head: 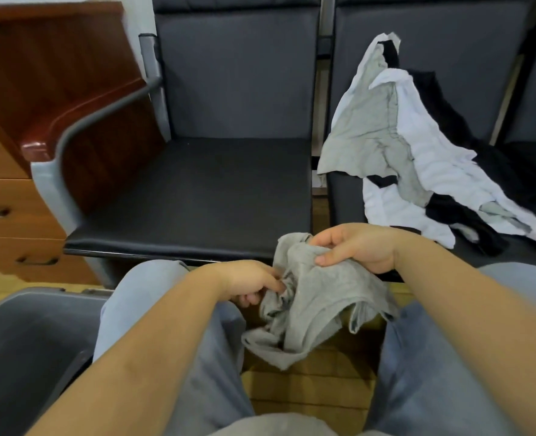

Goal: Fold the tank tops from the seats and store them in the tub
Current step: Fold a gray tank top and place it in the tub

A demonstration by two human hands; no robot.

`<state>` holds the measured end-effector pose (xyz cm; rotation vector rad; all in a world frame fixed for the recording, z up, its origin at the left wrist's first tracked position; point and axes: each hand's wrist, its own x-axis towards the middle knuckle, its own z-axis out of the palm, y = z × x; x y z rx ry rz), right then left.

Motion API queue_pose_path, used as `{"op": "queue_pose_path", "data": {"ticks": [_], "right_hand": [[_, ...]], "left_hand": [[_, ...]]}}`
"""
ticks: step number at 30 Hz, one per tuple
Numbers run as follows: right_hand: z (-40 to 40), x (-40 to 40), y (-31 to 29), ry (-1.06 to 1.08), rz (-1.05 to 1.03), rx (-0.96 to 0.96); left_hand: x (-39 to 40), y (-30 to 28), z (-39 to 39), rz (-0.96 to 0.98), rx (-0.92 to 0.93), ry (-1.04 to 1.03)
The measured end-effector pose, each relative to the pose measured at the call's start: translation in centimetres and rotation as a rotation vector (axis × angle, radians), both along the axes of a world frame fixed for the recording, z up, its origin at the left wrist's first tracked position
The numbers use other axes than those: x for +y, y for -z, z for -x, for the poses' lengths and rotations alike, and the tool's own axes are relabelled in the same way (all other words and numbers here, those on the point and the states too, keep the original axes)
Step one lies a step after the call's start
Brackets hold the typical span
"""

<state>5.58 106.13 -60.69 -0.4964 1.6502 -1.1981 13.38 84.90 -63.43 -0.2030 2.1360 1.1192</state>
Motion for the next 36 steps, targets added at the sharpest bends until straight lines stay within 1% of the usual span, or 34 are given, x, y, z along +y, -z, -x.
{"op": "queue_pose_path", "data": {"ticks": [2,3,5,7,8,10,13,15,18,22,25,27,30,32,33,35,36], "right_hand": [[-0.1,0.2,0.1,-0.016,0.004,0.005],[-0.2,0.3,0.0,-0.021,0.011,0.003],[-0.3,0.3,-0.2,-0.037,0.042,0.003],[-0.3,0.2,-0.5,-0.056,0.071,0.005],[-0.3,0.2,-0.7,-0.063,0.083,0.006],[0.0,0.3,-0.7,-0.052,0.108,0.009],[0.6,0.7,0.0,0.061,0.138,-0.026],[1.0,0.8,0.3,0.080,0.142,-0.025],[1.7,0.8,0.2,0.074,0.214,-0.028],[2.2,0.3,0.2,0.050,0.250,0.001],[2.1,-0.2,0.0,0.094,0.226,0.067],[1.8,-0.2,-0.1,0.130,0.177,0.148],[1.6,0.2,-0.4,0.153,0.084,0.277],[1.7,0.7,-0.7,0.148,0.016,0.339],[1.8,1.0,-0.8,0.148,-0.010,0.367],[1.9,1.2,-0.9,0.178,-0.009,0.391],[2.0,1.3,-1.0,0.210,0.012,0.397]], "left_hand": [[0.4,-0.2,0.2,0.054,0.124,0.042],[0.4,-0.3,0.4,0.025,0.185,0.019],[0.7,-0.6,0.4,-0.099,0.283,-0.030],[0.7,-0.6,0.5,-0.195,0.378,-0.008],[0.8,-0.8,0.5,-0.223,0.389,0.016],[0.8,-0.8,0.7,-0.258,0.333,0.051],[1.5,-0.7,0.7,-0.275,0.264,0.027],[1.6,-0.6,0.9,-0.331,0.244,-0.062],[1.5,-0.9,1.1,-0.491,0.219,-0.190],[1.2,-1.7,1.5,-0.586,0.339,-0.395],[1.2,-1.8,1.8,-0.547,0.453,-0.567],[1.2,-1.6,2.1,-0.489,0.536,-0.661],[1.2,-1.2,2.6,-0.446,0.603,-0.776],[0.9,-1.0,3.1,-0.419,0.589,-0.881],[0.6,-1.0,3.5,-0.438,0.540,-0.953],[0.0,-1.0,4.2,-0.511,0.345,-1.084],[-0.1,-1.1,4.4,-0.512,0.258,-1.099]]}}
